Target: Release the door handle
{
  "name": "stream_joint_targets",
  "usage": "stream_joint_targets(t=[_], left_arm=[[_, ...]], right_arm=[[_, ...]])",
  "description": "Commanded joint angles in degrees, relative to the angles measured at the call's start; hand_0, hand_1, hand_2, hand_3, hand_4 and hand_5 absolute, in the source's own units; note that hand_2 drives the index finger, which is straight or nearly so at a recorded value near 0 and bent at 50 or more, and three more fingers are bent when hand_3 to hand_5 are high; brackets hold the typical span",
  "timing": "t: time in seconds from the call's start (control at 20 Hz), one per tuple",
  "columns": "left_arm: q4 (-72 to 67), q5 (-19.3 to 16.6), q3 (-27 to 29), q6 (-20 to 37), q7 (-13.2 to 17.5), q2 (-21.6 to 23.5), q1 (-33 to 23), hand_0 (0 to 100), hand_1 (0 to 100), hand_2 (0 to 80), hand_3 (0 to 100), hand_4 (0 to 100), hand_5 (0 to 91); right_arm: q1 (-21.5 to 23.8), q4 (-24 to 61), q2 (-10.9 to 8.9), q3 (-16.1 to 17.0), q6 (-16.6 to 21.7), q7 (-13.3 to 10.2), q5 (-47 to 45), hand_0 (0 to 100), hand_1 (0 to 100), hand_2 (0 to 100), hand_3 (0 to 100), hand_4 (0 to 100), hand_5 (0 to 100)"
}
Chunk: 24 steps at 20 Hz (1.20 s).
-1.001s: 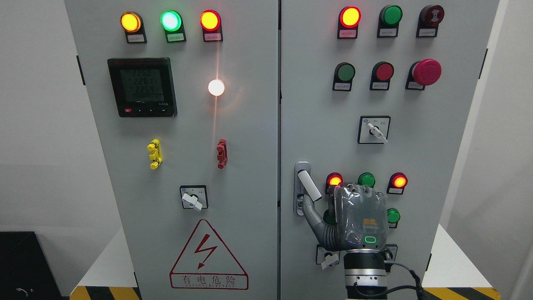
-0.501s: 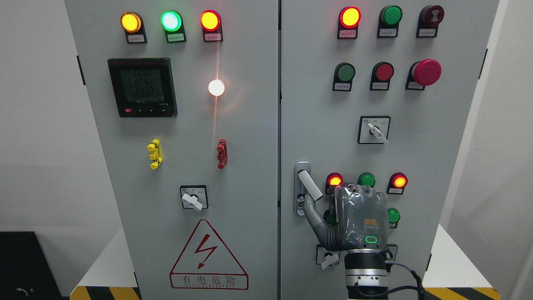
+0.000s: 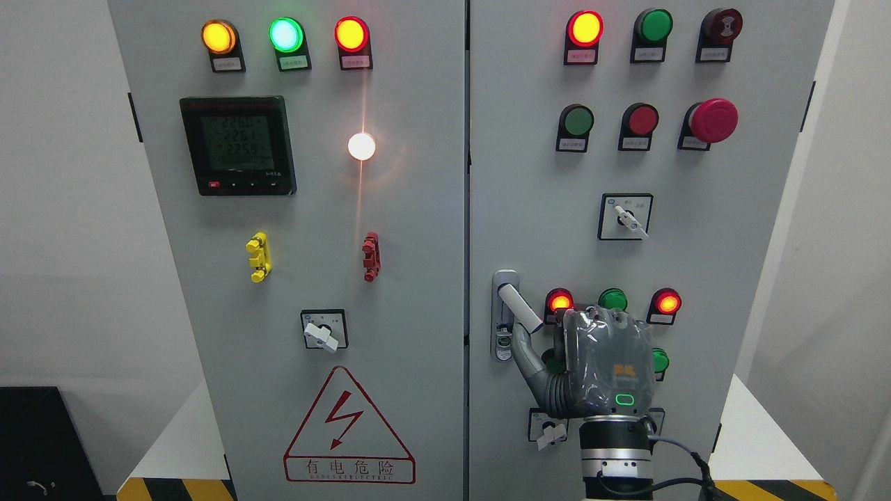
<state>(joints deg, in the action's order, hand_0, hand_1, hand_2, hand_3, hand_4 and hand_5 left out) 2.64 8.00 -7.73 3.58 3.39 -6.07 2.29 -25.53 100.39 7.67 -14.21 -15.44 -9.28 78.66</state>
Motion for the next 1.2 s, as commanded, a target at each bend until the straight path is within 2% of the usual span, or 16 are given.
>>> stream_joint_targets(t=[0.0, 1.15], left_arm=[[0.0, 0.0, 0.0, 0.02, 0.03, 0.0, 0.0, 12, 56, 0.0, 0, 0, 0.0], [0.0, 0.0, 0.0, 0.02, 0.03, 0.0, 0.0, 12, 56, 0.0, 0, 0, 0.0]], right_arm=[[0.04, 0.33, -0.02, 0.23, -0.03, -0.12, 0.09, 48, 32, 100, 100, 95, 100], [-0.05, 0.33, -0.02, 1.37, -0.03, -0.12, 0.09, 47, 33, 100, 100, 95, 100]])
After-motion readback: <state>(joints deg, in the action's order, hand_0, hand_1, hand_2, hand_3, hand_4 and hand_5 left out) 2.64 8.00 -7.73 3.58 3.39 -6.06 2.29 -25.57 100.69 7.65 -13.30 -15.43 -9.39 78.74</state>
